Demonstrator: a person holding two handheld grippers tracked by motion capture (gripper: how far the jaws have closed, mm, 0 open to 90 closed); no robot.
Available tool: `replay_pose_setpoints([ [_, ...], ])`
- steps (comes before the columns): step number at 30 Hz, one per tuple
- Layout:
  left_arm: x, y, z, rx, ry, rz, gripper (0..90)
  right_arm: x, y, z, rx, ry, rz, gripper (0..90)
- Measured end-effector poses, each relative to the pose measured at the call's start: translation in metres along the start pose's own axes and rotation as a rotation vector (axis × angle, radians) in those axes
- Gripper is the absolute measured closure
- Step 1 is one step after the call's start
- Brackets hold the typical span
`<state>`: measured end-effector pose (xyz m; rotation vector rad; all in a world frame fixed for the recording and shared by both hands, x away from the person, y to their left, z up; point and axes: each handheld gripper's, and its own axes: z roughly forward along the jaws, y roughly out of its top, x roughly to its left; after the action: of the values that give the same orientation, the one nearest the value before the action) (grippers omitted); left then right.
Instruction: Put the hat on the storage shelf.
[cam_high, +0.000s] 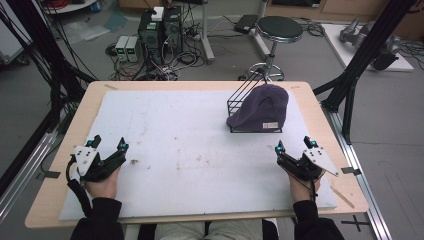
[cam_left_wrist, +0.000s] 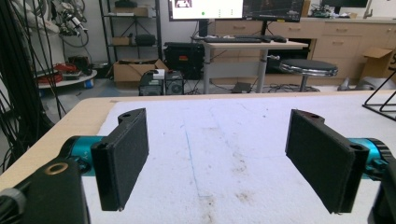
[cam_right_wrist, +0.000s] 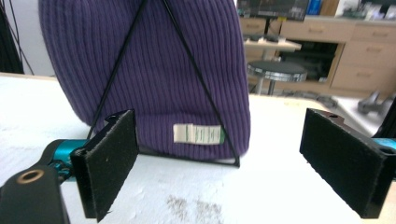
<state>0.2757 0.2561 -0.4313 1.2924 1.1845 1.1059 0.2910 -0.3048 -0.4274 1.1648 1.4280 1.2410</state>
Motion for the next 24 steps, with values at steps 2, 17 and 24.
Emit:
replay_pose_setpoints([
  [2, -0.001, -0.001, 0.000, 0.003, -0.003, 0.011, 21.9, 0.000, 0.000, 0.000, 0.000, 0.004, 0.003, 10.9],
  [17, 0.001, -0.004, 0.002, 0.034, -0.023, -0.023, 19.3, -0.014, -0.005, -0.001, 0.018, -0.027, 0.099, 11.0],
  [24, 0.002, -0.004, 0.002, 0.036, -0.021, -0.033, 19.4, -0.013, -0.006, 0.001, 0.028, -0.012, 0.092, 11.0],
])
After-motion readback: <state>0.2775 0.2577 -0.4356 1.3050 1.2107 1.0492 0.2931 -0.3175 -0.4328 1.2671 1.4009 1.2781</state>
